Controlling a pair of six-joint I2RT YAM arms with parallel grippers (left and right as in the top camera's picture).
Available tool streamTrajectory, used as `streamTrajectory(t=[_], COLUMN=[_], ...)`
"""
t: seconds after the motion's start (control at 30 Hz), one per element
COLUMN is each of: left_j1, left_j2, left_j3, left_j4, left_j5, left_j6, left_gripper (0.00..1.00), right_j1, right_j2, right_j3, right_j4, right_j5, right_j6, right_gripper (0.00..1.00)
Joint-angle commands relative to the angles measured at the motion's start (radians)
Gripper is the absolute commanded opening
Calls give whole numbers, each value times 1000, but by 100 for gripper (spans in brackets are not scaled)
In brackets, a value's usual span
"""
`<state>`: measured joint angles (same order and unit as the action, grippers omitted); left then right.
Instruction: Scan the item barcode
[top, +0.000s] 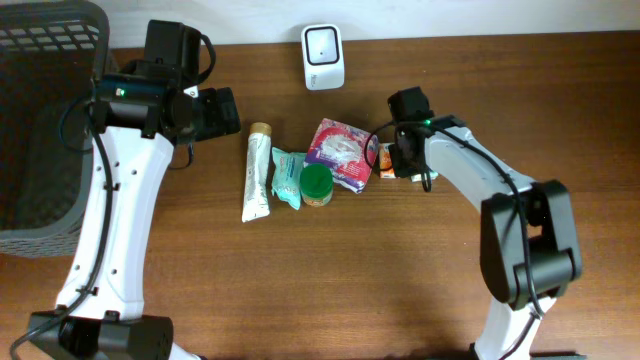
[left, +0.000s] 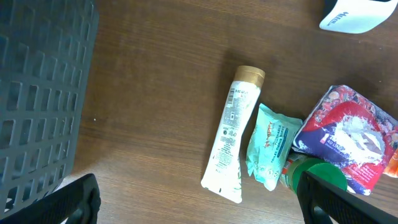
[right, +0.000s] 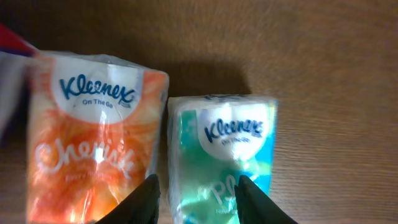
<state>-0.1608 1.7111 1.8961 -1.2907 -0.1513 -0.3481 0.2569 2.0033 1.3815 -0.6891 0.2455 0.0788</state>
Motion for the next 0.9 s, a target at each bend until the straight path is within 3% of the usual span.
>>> streamTrajectory(t=[0.0, 0.07, 0.23, 0.4, 0.47, 0.5, 0.63, 0.77, 0.87], left_j1=[-3, -3, -3, -3, -2, -3, -3, -2, -3], left_j2=[0, 0, 0, 0, 0, 0, 0, 0, 0], left_j3=[0, 0, 0, 0, 0, 0, 0, 0, 0], left_j4=[2, 2, 2, 2, 1, 2, 2, 2, 2], left_j5=[-11, -11, -11, -10, -11, -10, -10, -11, -10], left_j6=[5, 5, 5, 5, 5, 5, 5, 5, 5], left_gripper=[99, 99, 99, 99, 99, 99, 99, 99, 99], right_j1=[4, 4, 3, -50, -115, -176, -372, -543, -620], right_j2=[64, 80, 67, 67, 67, 68, 85, 85, 83], right_j3=[11, 11, 69, 303, 365, 361, 242, 29, 12], right_j4=[10, 7, -56, -290, -353, -371, -361, -236, -240], right_j5=[32, 32, -8, -285, -502, -672, -995, -1132, -1074], right_j6=[4, 5, 8, 3, -26, -64, -153, -176, -173], right_gripper=[39, 33, 4, 4, 4, 4, 4, 4, 15])
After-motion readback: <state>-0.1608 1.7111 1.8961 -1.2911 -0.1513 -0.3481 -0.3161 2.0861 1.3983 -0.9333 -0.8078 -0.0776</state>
